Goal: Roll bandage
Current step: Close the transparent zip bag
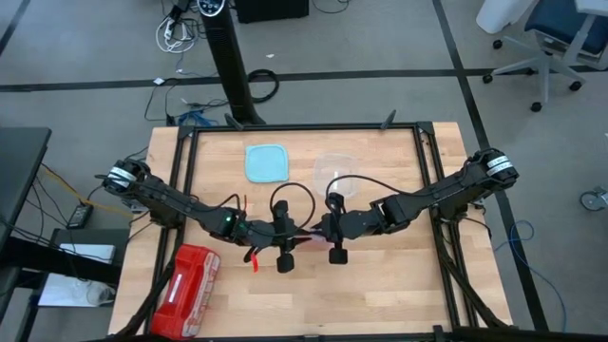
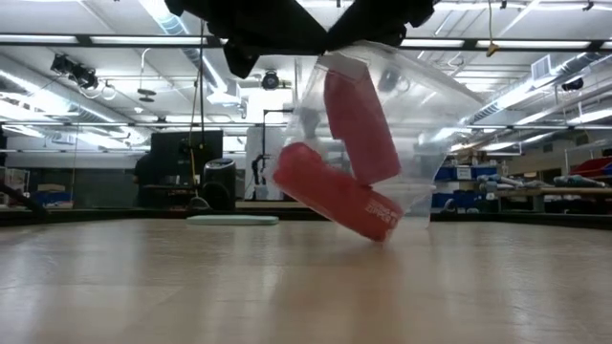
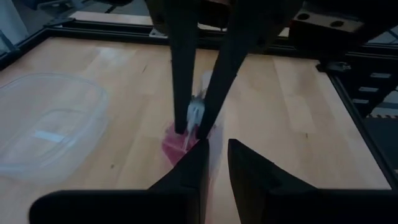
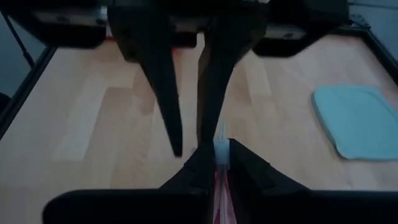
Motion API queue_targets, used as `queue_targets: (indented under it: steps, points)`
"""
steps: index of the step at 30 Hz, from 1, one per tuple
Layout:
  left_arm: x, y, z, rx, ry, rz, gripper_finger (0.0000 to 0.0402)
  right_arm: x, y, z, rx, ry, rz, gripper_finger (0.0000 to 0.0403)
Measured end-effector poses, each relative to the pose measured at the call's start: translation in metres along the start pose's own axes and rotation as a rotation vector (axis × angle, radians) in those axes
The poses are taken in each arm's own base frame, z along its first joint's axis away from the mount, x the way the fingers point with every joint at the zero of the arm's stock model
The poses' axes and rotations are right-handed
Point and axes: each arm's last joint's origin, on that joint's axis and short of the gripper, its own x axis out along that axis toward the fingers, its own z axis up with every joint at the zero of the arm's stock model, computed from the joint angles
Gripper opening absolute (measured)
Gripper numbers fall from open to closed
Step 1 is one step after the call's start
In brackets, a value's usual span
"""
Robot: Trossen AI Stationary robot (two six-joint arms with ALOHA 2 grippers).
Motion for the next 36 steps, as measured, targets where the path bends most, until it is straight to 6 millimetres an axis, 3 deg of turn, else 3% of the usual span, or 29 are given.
queue_targets:
  steps: [11,19,30,36]
  points:
    - [-0.004,0.006,-0.01,-0.001,0.127,0.046,0.0065,0.0,0.0,-0.001,0.005,0.014,0.011,0.0029]
    - [-0.002,0.008,-0.006,-0.05,0.093,0.048,0.007,0.0,0.001,0.0,0.002,-0.002,0.04,0.003]
    - [-0.002,0.007,-0.005,-0.063,0.084,0.024,0.0164,0.0,0.001,-0.005,-0.025,0.053,0.035,0.003]
    - [-0.001,0.007,-0.004,-0.091,0.07,0.02,0.0189,0.0,0.001,-0.002,-0.026,0.025,0.023,0.0029]
